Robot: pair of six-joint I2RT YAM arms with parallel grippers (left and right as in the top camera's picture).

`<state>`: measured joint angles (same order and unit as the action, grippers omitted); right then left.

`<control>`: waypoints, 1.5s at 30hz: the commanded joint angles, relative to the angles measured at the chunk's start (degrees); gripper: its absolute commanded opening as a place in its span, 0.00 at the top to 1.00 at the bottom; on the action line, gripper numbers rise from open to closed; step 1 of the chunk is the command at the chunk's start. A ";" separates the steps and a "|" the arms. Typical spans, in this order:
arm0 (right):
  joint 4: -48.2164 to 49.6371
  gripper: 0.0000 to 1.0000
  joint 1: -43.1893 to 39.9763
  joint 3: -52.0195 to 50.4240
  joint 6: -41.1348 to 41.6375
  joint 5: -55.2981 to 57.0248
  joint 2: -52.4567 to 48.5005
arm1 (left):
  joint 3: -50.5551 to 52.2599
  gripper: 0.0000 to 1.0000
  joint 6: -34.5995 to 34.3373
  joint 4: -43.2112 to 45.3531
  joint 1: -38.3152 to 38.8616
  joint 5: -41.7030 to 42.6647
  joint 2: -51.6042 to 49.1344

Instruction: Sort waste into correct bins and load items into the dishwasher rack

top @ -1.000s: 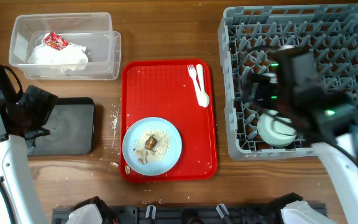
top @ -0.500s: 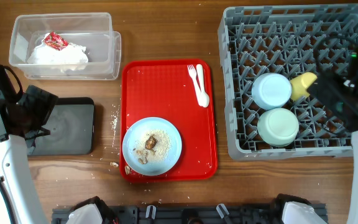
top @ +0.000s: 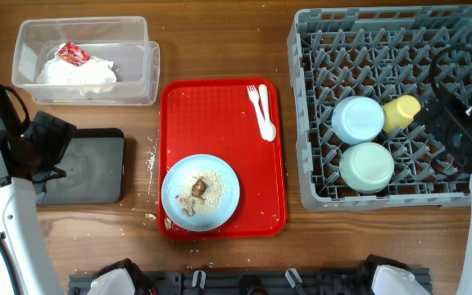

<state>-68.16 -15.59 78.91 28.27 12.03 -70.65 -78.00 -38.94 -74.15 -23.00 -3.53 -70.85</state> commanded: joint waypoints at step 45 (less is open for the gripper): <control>0.17 0.00 -0.24 0.85 0.37 -0.55 -0.50 | 0.11 0.00 5.05 5.86 55.12 22.36 -5.03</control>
<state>-68.14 -15.59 78.91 28.27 12.03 -70.67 -78.00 -34.17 -68.71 31.51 17.89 -75.59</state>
